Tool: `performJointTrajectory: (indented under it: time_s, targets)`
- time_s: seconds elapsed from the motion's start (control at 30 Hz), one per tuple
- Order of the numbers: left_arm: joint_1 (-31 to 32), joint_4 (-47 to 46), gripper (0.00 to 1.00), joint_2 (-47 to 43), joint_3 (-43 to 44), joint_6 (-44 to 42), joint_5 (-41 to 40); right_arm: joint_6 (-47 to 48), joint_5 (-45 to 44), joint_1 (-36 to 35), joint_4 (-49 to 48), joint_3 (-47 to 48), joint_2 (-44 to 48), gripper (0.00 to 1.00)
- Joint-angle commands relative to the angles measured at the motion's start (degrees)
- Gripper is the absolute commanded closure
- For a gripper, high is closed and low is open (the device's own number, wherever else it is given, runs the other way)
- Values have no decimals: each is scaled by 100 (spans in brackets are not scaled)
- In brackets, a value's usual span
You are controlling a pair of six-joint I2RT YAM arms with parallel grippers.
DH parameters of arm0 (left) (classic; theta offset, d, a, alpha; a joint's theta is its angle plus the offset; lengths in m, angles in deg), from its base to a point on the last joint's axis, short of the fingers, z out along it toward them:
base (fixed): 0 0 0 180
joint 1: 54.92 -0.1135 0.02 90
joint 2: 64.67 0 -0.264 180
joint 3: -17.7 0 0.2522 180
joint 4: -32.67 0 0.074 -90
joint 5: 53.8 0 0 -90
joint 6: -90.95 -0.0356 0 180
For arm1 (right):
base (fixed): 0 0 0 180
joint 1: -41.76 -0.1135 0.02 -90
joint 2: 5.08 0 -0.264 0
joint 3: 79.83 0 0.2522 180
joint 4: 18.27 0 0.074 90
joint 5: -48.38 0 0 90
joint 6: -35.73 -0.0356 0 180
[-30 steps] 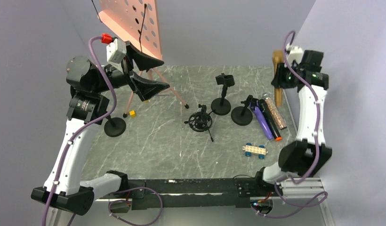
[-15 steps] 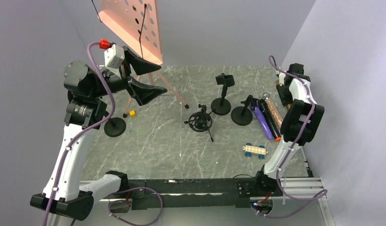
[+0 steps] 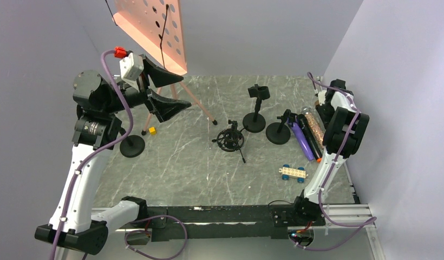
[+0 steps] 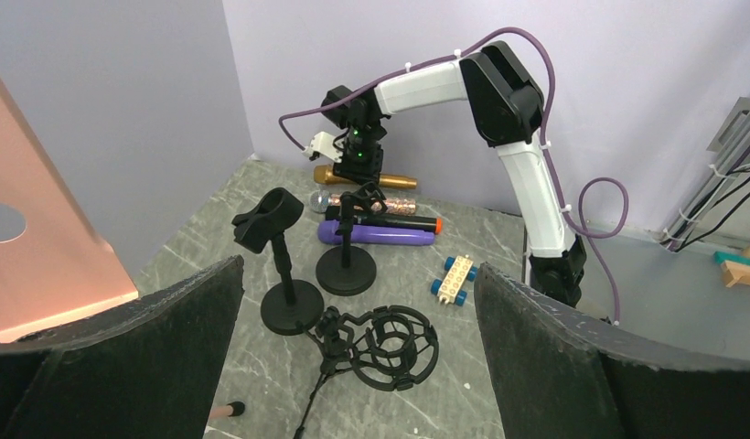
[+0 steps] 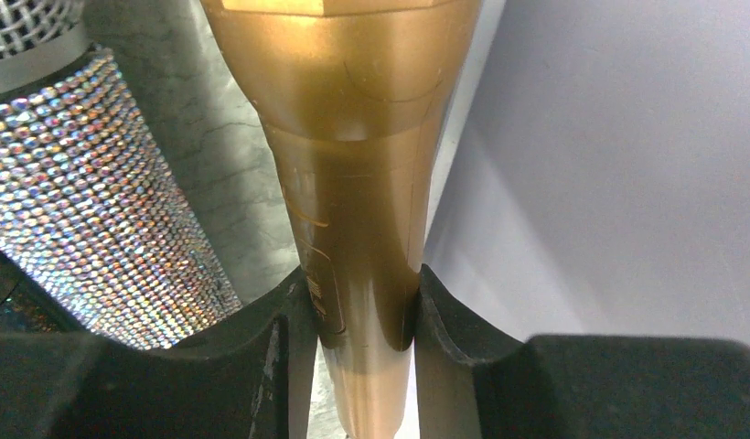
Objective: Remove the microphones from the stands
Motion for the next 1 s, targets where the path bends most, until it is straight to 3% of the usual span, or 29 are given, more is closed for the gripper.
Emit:
performJointTrajectory:
  time_s: [0.0, 0.27, 0.47, 0.7, 0.97]
  targets:
    - [-30, 73, 1, -126, 54, -268, 28, 134, 362, 30, 306, 70, 64, 69]
    - [-21, 737, 1, -194, 156, -840, 84, -34, 866, 64, 1003, 9, -101, 54]
    - [-12, 943, 1, -332, -23, -1022, 41, -49, 893, 82, 889, -213, 50, 30]
    - [-12, 1499, 1, -325, 39, -1538, 56, -136, 963, 109, 1067, -214, 299, 25]
    - [-12, 2496, 1, -957, -373, -2541, -328, -204, 1488, 144, 1813, -455, 1499, 24]
